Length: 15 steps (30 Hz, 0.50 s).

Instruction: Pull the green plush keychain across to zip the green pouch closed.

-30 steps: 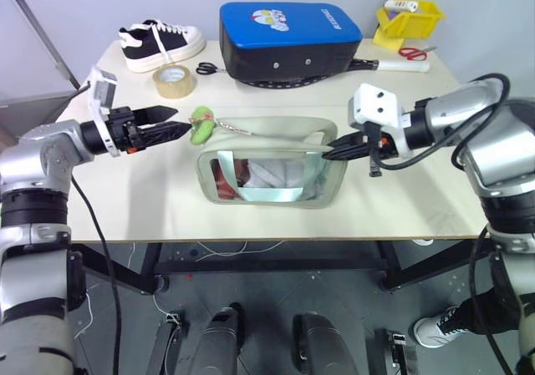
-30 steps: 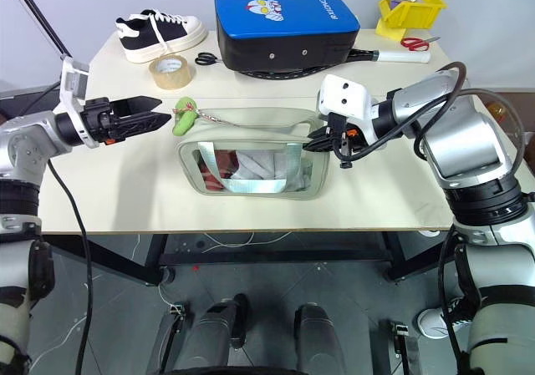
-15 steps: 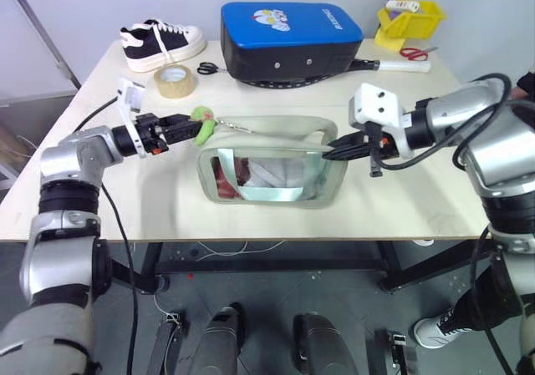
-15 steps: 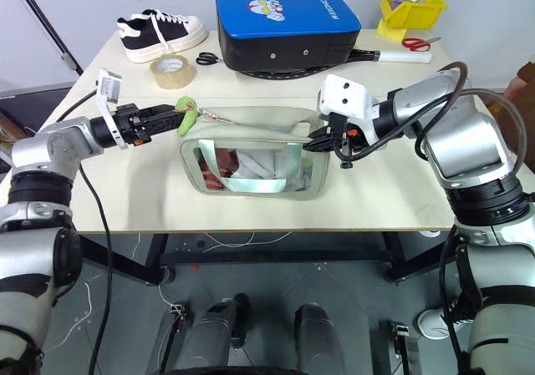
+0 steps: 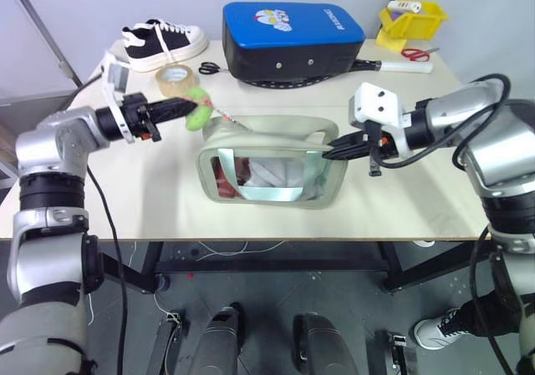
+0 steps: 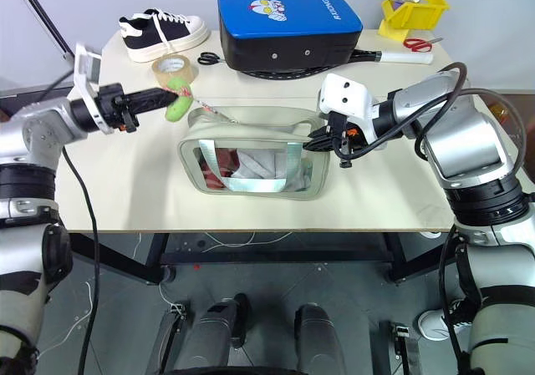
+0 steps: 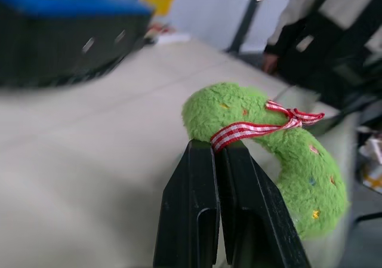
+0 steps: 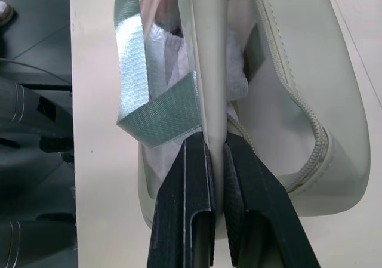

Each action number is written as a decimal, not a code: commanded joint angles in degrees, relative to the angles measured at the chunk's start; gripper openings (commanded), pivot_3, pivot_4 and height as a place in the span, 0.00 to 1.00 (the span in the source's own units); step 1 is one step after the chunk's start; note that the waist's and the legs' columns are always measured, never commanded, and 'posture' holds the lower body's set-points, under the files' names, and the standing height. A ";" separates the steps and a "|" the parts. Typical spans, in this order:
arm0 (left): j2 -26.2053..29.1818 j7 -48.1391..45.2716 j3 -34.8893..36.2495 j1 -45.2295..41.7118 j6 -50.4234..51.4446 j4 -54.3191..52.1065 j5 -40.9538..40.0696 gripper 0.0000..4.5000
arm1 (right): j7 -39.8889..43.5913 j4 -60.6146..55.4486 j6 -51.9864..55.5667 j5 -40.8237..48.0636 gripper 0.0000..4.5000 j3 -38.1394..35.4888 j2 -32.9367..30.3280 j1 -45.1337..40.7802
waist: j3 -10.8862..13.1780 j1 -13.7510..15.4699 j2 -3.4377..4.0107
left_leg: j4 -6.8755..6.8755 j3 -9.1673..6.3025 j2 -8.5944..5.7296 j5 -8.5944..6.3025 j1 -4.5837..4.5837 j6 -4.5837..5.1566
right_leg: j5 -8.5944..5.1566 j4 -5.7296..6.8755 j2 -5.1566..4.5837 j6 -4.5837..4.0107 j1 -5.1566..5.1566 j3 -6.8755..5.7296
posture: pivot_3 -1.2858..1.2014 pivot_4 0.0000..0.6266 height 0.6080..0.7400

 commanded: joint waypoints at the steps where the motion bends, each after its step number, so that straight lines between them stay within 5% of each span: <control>1: -2.75 1.89 -0.58 -2.46 2.35 -7.91 -2.80 0.00 | -0.56 -1.50 0.02 0.75 0.00 -0.65 0.36 -1.14 | 0.00 0.01 0.00 | 0.03 0.00 0.00 0.00 0.00 0.00 | 0.00 -0.01 -0.01 0.00 0.03 -0.01 | 0.52 0.24 0.88; 5: -6.22 2.58 -6.08 -1.56 2.50 -9.90 -0.14 0.07 | -0.74 -1.18 0.08 0.54 0.00 -0.56 0.56 -1.50 | -0.01 -0.19 0.01 | 0.04 0.05 0.00 0.01 0.04 0.02 | 0.02 -0.01 0.01 0.04 0.06 0.00 | 0.52 0.24 0.88; 7: -6.56 3.44 -7.19 -1.70 2.09 -8.46 1.13 0.23 | -0.78 -1.28 0.24 0.57 0.00 -0.57 0.53 -1.55 | 0.00 -0.39 0.00 | 0.04 0.06 -0.02 0.01 0.04 0.02 | 0.09 -0.01 0.07 0.16 0.06 0.00 | 0.52 0.24 0.88; 13: -4.18 2.38 -7.78 -0.66 -0.93 -7.96 3.33 0.93 | -1.07 -1.37 0.65 0.55 0.00 -0.84 0.27 -1.63 | 0.00 -0.43 0.00 | 0.02 0.07 -0.02 0.01 0.04 0.03 | 0.10 0.00 0.15 0.19 0.03 0.00 | 0.52 0.24 0.88; 15: -1.91 2.41 -7.19 0.22 -1.61 -7.85 4.09 0.98 | -1.15 -1.54 0.82 0.67 0.00 -0.91 0.27 -1.48 | 0.00 -0.37 0.00 | 0.03 0.07 0.02 0.01 0.04 0.02 | 0.10 0.00 0.14 0.18 0.03 0.00 | 0.52 0.24 0.88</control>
